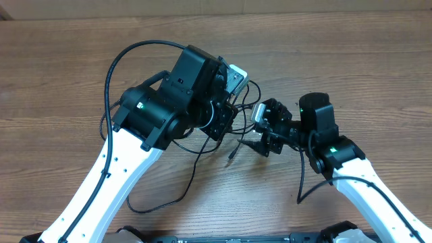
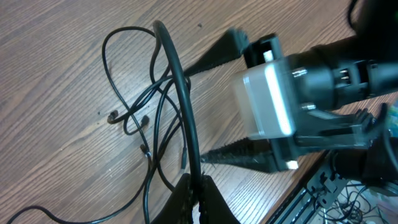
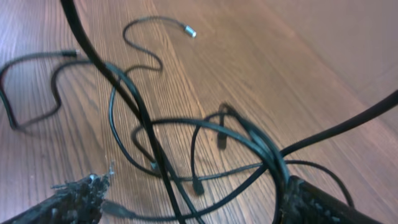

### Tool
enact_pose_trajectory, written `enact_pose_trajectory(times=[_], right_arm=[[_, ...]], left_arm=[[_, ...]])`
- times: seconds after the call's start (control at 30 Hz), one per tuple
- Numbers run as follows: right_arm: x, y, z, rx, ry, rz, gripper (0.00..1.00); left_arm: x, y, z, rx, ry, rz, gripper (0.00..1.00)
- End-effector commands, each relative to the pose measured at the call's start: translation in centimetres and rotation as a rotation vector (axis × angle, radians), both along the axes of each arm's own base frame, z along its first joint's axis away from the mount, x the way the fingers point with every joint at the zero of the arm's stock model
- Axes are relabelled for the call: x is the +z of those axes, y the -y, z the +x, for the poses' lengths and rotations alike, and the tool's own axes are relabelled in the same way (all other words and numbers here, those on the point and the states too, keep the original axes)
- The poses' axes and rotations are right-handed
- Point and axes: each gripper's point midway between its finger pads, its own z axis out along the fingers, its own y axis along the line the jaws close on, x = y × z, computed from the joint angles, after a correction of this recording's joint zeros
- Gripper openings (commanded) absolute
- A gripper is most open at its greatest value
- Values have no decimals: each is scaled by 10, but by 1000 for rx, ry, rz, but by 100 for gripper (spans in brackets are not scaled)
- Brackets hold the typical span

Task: Untangle cables

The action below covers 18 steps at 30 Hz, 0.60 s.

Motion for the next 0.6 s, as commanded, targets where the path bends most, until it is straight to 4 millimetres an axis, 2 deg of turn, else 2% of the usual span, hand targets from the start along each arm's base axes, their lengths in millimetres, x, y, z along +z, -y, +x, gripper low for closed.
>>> enact_pose_trajectory(times=[0.0,0.07,0.1,0.13,0.2,0.27,0.3,0.33,0.4,0.5,0.57], right_arm=[[-18,-1,5,6,-39,-29,72],[-28,-2,5,13,-71,-34,49],[-31,-2,5,12,-81,-38,33],[-33,-1,4,12,-88,-40,22],[-33,-1,4,10,-91,-39,17],[-33,-1,4,10,-90,-39,16],[-32,-1,4,10,-90,-39,18],[-32,-1,4,10,-89,-38,24],[-31,-1,4,8,-89,-36,75],[-26,-1,4,8,-75,-30,79],[-15,-1,3,8,-40,-19,79]], left_arm=[[8,2,-4,-30,27,-20,4],[8,2,-4,-30,27,-20,4],[8,2,-4,-30,27,-20,4],[8,2,-4,-30,27,-20,4],[8,2,-4,-30,27,-19,4],[8,1,-4,-29,28,-18,4],[8,1,-4,-27,29,-17,4],[8,1,-3,-26,30,-14,4],[7,-5,1,-8,51,16,4],[2,-20,10,44,89,98,4],[-1,-25,8,-4,110,146,4]])
